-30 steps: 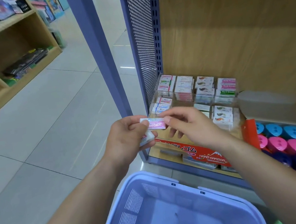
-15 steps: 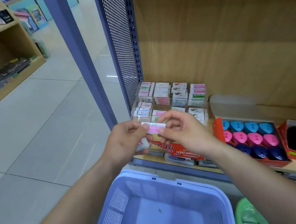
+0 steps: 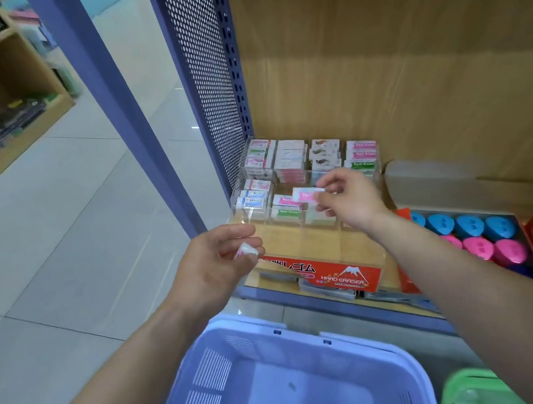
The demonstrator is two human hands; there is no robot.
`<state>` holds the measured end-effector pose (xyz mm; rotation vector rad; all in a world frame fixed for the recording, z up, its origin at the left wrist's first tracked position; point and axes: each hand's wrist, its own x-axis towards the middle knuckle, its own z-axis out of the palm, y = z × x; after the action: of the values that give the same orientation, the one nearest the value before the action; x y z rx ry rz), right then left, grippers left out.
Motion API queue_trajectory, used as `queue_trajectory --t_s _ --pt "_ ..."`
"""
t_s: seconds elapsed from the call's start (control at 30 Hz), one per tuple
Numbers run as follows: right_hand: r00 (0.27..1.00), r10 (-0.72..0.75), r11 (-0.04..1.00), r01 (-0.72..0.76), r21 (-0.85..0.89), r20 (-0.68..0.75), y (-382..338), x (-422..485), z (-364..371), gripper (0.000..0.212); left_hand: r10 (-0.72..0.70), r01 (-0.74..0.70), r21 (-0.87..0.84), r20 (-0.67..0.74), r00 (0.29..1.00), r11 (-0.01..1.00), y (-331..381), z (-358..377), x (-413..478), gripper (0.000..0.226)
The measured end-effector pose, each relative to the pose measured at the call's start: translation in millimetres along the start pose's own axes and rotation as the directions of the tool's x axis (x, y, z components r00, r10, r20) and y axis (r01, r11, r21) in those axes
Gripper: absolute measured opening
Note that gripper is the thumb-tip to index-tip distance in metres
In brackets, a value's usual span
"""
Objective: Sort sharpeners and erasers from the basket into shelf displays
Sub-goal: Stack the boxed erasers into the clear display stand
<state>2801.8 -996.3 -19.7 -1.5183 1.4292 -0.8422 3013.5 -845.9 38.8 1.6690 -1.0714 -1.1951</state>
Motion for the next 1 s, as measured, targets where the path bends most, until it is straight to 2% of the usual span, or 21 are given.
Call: queue_trajectory --t_s 0.13,0.3,0.37,0.47,0.57,0.67,0.73,0.8,0.87,0.93,1.0 --pt "0.991 -0.13 0.975 0.119 -0.188 -0.046 -1 46 26 0.008 0.0 -0.005 -0.062 -0.08 0.997 0.998 -4 -10 12 0.025" --pt "0.984 -0.15 0.922 0.105 -0.372 -0.095 13 77 54 0.003 -0.022 0.014 -0.077 -0.114 0.993 0.997 -5 -19 21 0.024" --pt "0.979 -0.185 0.872 0.127 -0.473 -0.079 18 81 62 0.009 -0.026 0.018 -0.074 -0.108 0.994 0.997 -7 -19 22 0.024" --pt "0.966 -0.257 0.737 0.181 -0.651 -0.023 23 82 67 0.022 -0.032 0.022 -0.086 -0.112 0.993 0.996 -8 -20 24 0.024" --pt "0.952 -0.306 0.683 0.2 -0.703 -0.027 20 79 64 0.028 -0.028 0.017 -0.092 -0.12 0.992 0.996 -7 -20 25 0.024" --pt "0.903 -0.406 0.745 0.241 -0.622 -0.137 11 62 46 0.019 -0.02 0.003 -0.106 -0.161 0.987 0.994 -5 -20 24 0.02" --pt "0.906 -0.401 0.816 0.286 -0.503 -0.136 -1 36 34 0.015 -0.024 0.002 -0.111 -0.204 0.979 0.994 -3 -19 23 0.017" --pt "0.941 -0.334 0.904 0.303 -0.302 -0.055 -14 3 29 0.013 -0.034 0.004 -0.144 -0.207 0.978 0.99 2 -15 21 0.016" --pt "0.968 -0.235 0.971 0.238 -0.027 0.089 -28 -31 31 0.015 -0.032 -0.002 -0.182 -0.184 0.982 0.983 9 -10 18 0.017" --pt "0.953 -0.183 0.974 0.142 0.175 0.242 -42 -60 34 0.017 -0.02 -0.015 -0.221 -0.157 0.987 0.975 15 -6 13 0.015" --pt "0.929 -0.173 0.954 0.076 0.289 0.328 -53 -80 37 0.016 -0.01 -0.025 -0.255 -0.133 0.991 0.967 19 -2 9 0.011"
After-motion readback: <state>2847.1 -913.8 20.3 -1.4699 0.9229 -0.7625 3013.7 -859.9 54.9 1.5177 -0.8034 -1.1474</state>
